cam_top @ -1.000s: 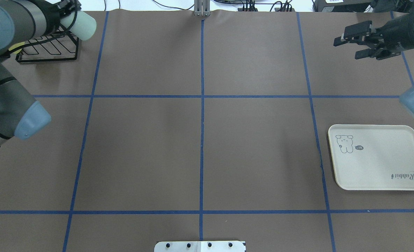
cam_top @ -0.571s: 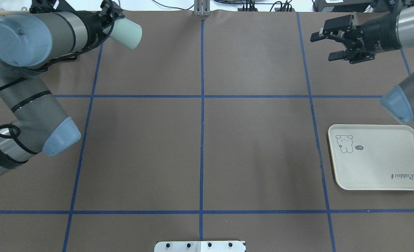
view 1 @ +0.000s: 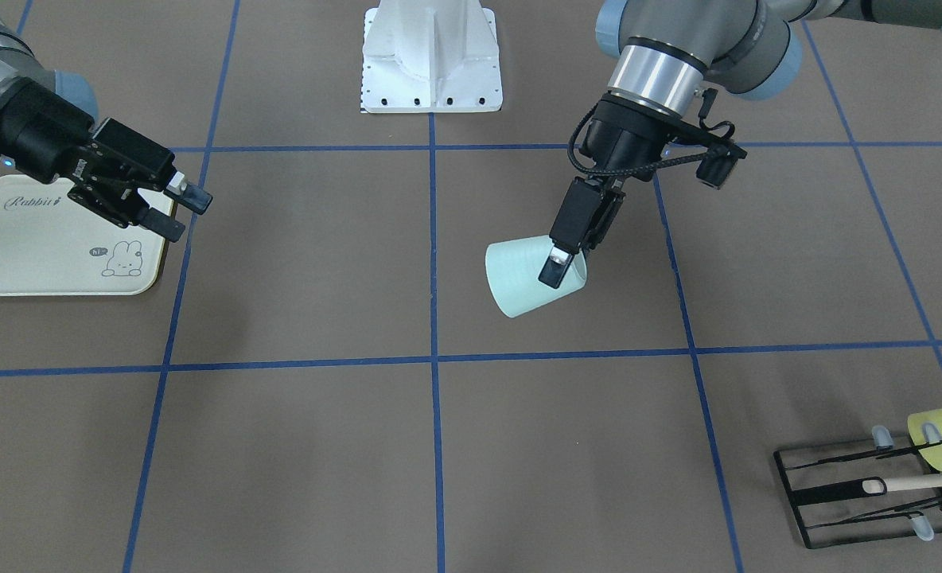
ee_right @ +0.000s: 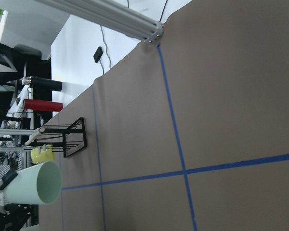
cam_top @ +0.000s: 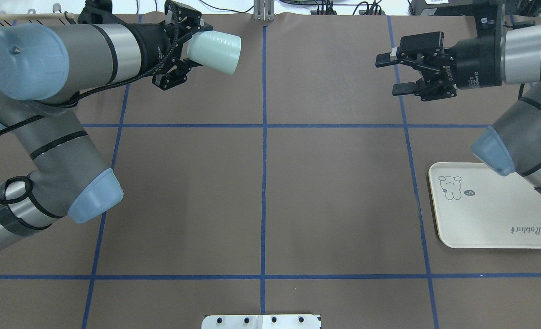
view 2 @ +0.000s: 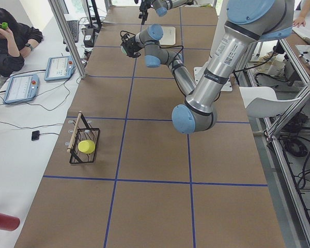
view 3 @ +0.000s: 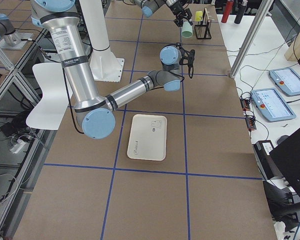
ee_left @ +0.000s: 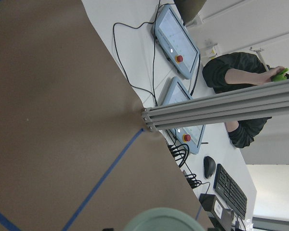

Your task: Left arm grabs green cup and hands to right arm on tray

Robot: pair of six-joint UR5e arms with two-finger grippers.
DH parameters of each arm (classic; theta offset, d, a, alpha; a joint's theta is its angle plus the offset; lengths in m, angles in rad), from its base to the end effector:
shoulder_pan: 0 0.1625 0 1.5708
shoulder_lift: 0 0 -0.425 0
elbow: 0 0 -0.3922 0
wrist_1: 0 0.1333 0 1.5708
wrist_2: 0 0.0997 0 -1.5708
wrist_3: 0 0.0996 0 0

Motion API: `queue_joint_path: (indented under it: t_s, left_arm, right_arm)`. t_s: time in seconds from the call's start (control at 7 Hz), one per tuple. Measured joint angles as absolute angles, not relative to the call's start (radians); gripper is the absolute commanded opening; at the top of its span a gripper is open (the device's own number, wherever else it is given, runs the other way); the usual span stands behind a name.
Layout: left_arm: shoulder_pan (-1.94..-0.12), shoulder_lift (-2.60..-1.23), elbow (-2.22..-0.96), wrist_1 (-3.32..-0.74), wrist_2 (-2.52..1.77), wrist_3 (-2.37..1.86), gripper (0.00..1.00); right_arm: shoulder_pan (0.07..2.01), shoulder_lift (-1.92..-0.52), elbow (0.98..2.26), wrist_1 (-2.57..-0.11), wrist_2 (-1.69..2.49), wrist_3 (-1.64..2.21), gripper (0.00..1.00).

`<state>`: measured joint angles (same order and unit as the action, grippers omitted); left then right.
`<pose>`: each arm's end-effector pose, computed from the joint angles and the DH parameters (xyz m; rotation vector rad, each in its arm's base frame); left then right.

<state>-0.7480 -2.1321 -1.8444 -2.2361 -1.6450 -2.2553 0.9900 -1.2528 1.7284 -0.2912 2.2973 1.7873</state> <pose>0.3510 -0.4974 0.1391 -0.0129 1.6015 -1.0828 -0.2382 -0.4853 0.2750 0.1386 -1.7094 0.2588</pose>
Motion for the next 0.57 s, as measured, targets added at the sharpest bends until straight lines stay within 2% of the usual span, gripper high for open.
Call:
queue_joint_path:
  t_s: [0.57]
  left_arm:
    - [-0.75,-2.122,-1.935,-2.272,-1.798,-2.546,0.29]
  right_arm:
    - [0.883,-1.214,1.73,-0.095,2.235,1.785,0.99]
